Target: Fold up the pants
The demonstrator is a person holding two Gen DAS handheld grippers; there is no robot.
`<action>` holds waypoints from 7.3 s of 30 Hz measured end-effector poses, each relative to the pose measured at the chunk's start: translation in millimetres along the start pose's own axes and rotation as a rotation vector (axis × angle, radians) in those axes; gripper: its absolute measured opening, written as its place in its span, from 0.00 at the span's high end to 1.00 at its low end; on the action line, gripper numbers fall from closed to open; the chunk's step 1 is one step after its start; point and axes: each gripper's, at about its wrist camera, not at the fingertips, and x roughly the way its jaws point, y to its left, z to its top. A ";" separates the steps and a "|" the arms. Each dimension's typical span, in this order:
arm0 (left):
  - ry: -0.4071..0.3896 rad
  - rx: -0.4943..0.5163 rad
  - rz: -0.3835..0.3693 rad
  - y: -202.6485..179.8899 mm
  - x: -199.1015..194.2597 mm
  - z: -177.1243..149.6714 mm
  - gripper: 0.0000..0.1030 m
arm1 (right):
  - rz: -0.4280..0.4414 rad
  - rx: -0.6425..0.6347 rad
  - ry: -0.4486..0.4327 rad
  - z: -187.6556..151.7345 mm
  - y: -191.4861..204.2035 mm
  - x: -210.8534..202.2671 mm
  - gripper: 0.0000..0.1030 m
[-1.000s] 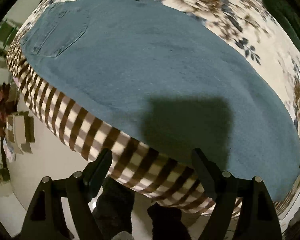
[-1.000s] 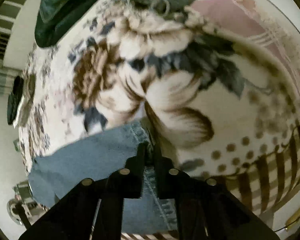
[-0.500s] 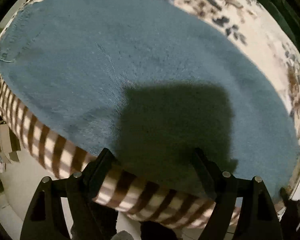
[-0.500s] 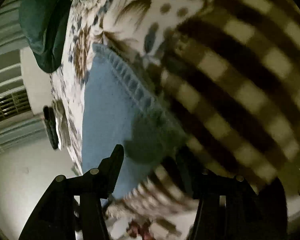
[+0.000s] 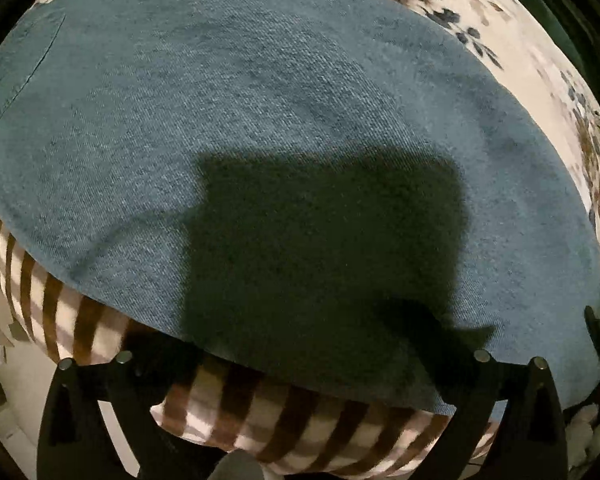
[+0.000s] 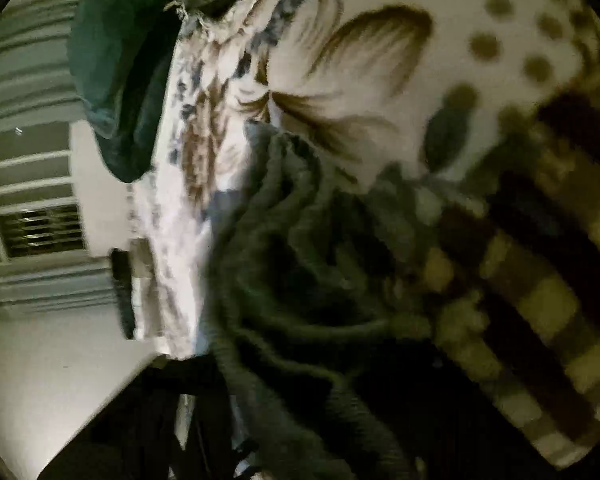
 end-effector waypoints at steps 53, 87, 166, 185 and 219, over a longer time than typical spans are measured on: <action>-0.137 -0.084 0.023 221.7 -117.5 125.9 0.00 | -0.560 -0.777 0.244 -302.5 259.4 160.5 0.12; -0.323 -0.176 -0.012 258.3 -143.6 106.6 0.18 | -0.592 -0.979 0.220 -331.6 279.9 157.2 0.00; -0.561 -0.865 -0.392 461.3 -83.5 100.2 0.59 | -0.847 -0.982 0.361 -379.8 269.4 261.5 0.00; -0.755 -0.482 -0.272 368.7 -150.5 93.8 0.83 | -0.829 -0.930 0.367 -334.2 245.9 241.1 0.00; -0.721 -0.409 -0.023 346.1 -180.2 106.3 0.86 | -0.766 -0.951 0.329 -270.5 252.1 259.1 0.00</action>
